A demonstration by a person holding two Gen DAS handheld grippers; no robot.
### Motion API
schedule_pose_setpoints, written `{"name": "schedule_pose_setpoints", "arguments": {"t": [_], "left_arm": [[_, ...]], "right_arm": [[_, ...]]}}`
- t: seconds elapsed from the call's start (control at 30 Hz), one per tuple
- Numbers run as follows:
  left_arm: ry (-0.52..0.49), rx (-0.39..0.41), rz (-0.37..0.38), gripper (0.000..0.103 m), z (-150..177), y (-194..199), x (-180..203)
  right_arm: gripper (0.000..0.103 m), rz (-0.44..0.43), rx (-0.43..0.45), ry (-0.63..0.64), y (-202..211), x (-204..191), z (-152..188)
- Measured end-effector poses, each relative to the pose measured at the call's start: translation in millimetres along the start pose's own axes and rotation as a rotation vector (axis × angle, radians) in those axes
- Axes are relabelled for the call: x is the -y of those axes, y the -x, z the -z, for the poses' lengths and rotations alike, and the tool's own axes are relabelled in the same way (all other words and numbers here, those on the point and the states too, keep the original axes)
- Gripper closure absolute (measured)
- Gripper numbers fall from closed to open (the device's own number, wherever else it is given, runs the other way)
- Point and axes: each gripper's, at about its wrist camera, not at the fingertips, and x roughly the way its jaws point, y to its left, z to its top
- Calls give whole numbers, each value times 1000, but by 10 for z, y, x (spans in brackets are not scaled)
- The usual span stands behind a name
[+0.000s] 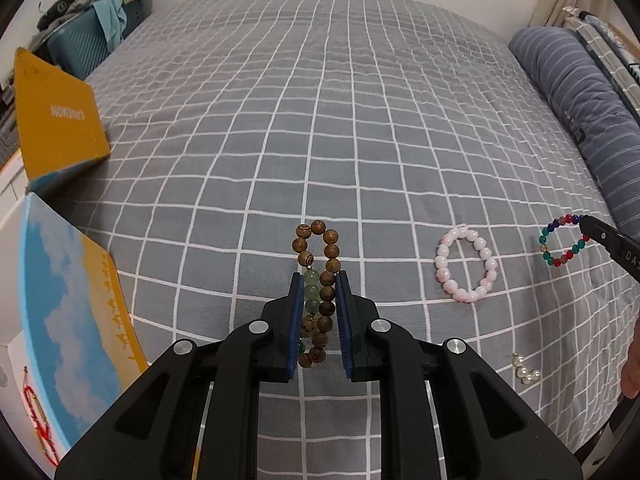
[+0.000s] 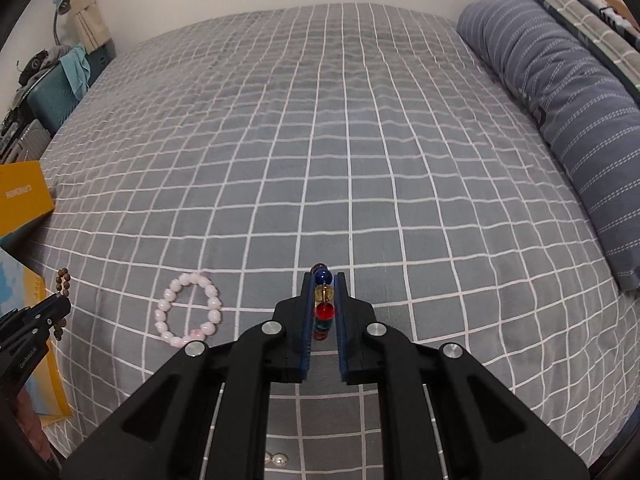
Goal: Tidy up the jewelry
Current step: 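Lift and carry both bracelets over the white box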
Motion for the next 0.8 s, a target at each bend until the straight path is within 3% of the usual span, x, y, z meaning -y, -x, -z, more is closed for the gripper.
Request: {"name": "schedule_pose_setpoints", "arguments": {"t": [0.33, 0.8], "left_arm": [[-18, 73, 2, 88, -63, 421, -3], [-13, 192, -28, 87, -44, 1083, -136]], "right_arm": [[94, 8, 85, 60, 397, -204, -57], [94, -58, 219, 142, 1056, -794, -36]]}}
